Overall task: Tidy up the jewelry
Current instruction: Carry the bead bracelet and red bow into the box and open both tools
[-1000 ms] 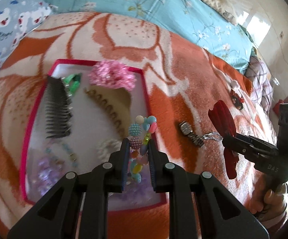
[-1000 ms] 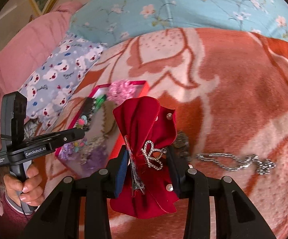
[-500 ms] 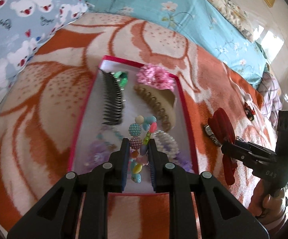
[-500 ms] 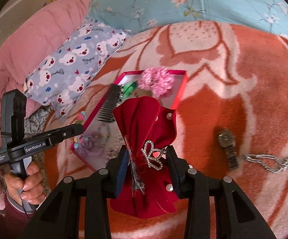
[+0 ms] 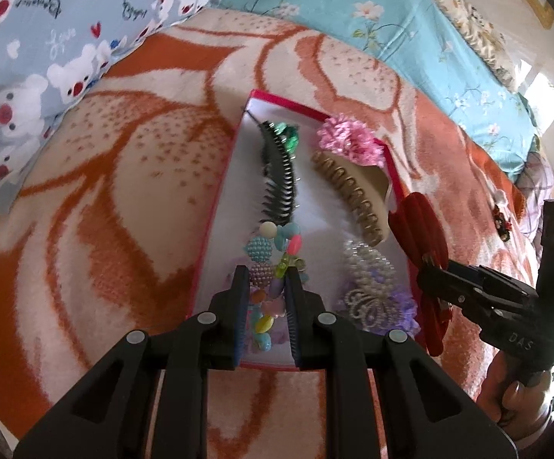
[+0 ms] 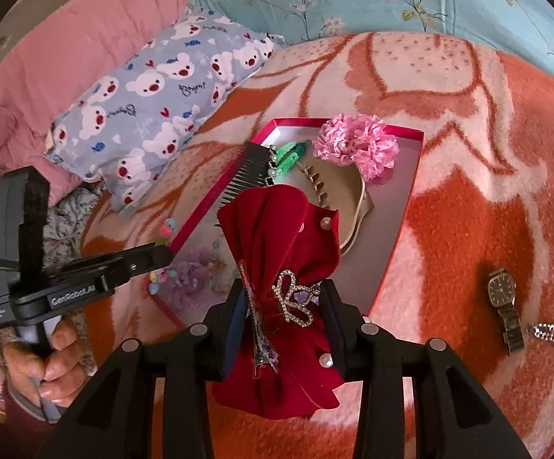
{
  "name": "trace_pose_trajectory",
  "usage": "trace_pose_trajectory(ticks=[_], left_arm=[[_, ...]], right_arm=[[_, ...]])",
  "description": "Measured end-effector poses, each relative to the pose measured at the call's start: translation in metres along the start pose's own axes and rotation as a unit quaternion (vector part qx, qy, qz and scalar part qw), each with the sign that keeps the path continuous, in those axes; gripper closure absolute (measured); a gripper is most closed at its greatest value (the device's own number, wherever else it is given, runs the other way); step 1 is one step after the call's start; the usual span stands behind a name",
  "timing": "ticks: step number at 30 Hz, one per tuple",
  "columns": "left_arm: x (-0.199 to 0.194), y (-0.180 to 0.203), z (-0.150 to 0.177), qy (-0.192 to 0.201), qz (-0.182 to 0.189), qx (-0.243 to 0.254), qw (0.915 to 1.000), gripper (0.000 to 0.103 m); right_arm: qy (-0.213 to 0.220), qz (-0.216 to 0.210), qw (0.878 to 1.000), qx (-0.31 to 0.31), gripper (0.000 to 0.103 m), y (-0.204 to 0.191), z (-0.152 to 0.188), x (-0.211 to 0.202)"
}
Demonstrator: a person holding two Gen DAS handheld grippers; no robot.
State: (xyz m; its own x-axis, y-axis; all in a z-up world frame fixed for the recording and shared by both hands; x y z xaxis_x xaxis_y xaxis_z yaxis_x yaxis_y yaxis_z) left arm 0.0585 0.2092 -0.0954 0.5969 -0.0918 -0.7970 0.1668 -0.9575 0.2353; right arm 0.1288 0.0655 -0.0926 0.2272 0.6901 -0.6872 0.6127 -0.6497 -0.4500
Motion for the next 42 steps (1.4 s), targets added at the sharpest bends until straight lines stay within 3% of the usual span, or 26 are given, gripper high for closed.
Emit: trace_pose_trajectory(ticks=[9,26,29,35,42], left_arm=[[0.021,-0.009,0.001,-0.011,-0.021,-0.004,0.9997,0.087],[0.026,-0.016,0.004,-0.014,-0.025,-0.017,0.9995,0.086],[0.026,-0.016,0.004,-0.015,-0.027,-0.016,0.9994,0.082],[0.023,-0.013,0.004,-0.014,-0.030,-0.014,0.9994,0.071],[0.019,-0.012,0.005,-0.011,-0.028,-0.018,0.9994,0.066]], right_arm=[[-0.014,0.031,0.999,-0.006,0.065,0.007,0.001,0.037],[-0.018,0.022,1.000,0.003,0.061,0.009,0.006,0.046],[-0.018,0.020,1.000,0.007,0.061,0.009,0.006,0.046],[-0.019,0.015,1.000,0.015,0.046,0.011,0.008,0.045],[-0.008,0.006,1.000,0.020,0.041,0.010,0.007,0.034]])
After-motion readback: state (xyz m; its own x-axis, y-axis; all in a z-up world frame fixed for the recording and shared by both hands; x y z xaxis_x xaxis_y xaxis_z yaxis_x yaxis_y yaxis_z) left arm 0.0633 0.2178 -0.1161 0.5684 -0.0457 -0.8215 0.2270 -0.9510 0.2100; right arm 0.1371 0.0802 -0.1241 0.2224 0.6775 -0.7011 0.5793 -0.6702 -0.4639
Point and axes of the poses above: each gripper's, at about its wrist camera, not at the fingertips, and x roughly the way its jaws point, y to its right, z to its underside, the point moved 10 cm from there along x, roughly the way its jaws point, and after that the axes turned 9 degrees about x, right-handed, at the moved point
